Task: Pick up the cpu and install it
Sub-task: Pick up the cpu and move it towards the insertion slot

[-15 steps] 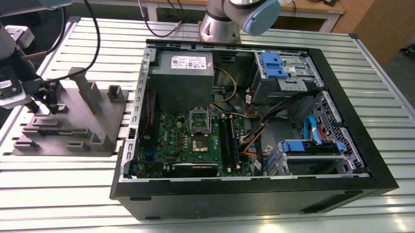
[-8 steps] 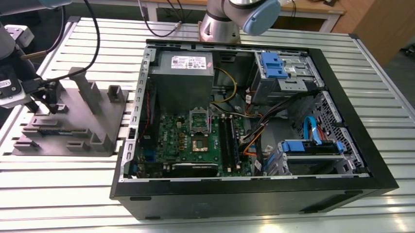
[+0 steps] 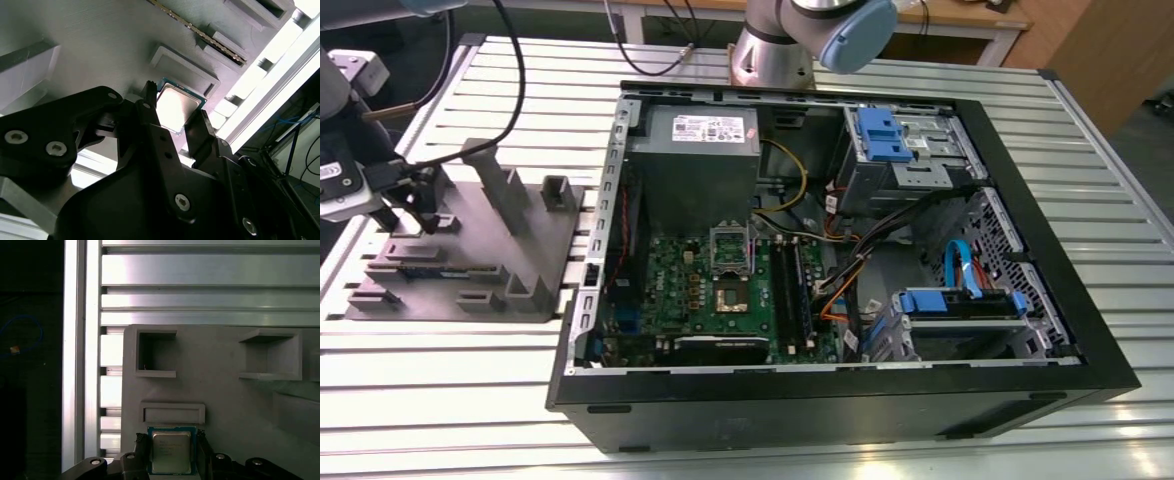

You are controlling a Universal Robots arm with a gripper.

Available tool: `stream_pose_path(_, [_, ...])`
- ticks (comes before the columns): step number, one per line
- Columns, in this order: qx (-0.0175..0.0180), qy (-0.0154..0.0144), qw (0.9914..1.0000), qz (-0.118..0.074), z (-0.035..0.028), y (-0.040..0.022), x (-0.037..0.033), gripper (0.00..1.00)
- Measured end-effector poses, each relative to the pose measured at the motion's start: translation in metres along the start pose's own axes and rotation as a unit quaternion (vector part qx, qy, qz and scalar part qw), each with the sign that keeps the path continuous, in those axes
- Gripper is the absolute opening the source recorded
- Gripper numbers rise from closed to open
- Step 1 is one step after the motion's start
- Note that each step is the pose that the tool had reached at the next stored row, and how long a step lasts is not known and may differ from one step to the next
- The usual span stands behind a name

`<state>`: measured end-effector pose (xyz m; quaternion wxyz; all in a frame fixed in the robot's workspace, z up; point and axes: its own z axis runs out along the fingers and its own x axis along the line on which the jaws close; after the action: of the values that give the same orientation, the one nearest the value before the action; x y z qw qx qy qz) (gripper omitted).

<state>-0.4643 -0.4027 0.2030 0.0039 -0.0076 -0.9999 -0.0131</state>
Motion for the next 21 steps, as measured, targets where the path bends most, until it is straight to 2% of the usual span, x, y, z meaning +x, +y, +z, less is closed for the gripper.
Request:
stream_pose_path(8, [0.0000,0.0000,1.00000,0.000,-0.0024,0.0001,0.0000,0.47])
stream_pose_path(10, [0.0000,-0.0001,1.00000,0.000,-0.0049,0.0001,0.0000,0.47])
stream_pose_path(21, [0.0000,0.0000,1.00000,0.000,-0.0072,0.0002,0.0001,0.47])
